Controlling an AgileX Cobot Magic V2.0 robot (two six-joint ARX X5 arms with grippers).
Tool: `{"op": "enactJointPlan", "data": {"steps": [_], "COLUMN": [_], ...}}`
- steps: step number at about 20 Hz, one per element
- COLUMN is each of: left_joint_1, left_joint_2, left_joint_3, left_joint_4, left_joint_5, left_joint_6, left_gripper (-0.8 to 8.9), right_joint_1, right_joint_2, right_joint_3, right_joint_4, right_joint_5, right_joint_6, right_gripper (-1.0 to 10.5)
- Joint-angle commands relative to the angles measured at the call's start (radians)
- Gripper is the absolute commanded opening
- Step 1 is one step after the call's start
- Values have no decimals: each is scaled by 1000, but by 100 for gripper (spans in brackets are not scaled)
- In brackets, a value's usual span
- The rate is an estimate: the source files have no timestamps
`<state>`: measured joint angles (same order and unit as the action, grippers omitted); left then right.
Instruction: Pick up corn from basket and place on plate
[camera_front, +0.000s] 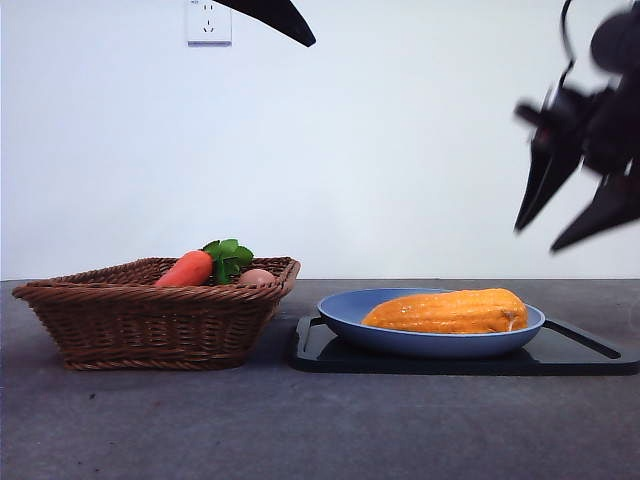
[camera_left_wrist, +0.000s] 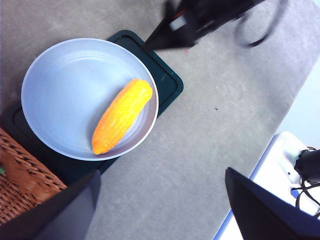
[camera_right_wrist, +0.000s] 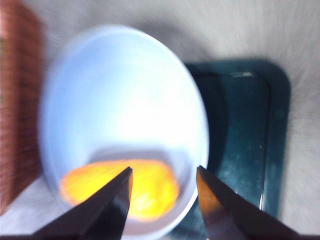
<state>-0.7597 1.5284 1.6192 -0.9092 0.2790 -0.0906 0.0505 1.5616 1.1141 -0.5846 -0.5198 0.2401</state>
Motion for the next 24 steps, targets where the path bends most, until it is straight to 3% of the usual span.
{"op": "enactJointPlan", "data": {"steps": [1,7,10,14,16,24], "left_joint_1": [-10,-10,-10,-10,-10,-10], "left_joint_2": [1,1,1,1,1,1], "left_joint_3": [25,25,25,25,25,25], "left_joint_4": [7,-2,-29,-52,-65,-71], "left_joint_5": [-2,-2,-2,-2,-2,-2], "left_joint_6": [24,31,35,39,39,38], "left_gripper": [403,354,243,17,7,7], "right_joint_1": [7,98,151,193,202,203], "right_joint_2": [-112,-430,-534,-597,-603,-603], "right_joint_3": [19,19,19,19,19,19], "right_joint_4": [-84,-340,-449,-563,-596,-598], "right_joint_5": [-1,1,1,4,4,-3], "right_joint_6": [-77,-174,-195,-269,-305,-304], "right_gripper": [214,208,170,17,2,2]}}
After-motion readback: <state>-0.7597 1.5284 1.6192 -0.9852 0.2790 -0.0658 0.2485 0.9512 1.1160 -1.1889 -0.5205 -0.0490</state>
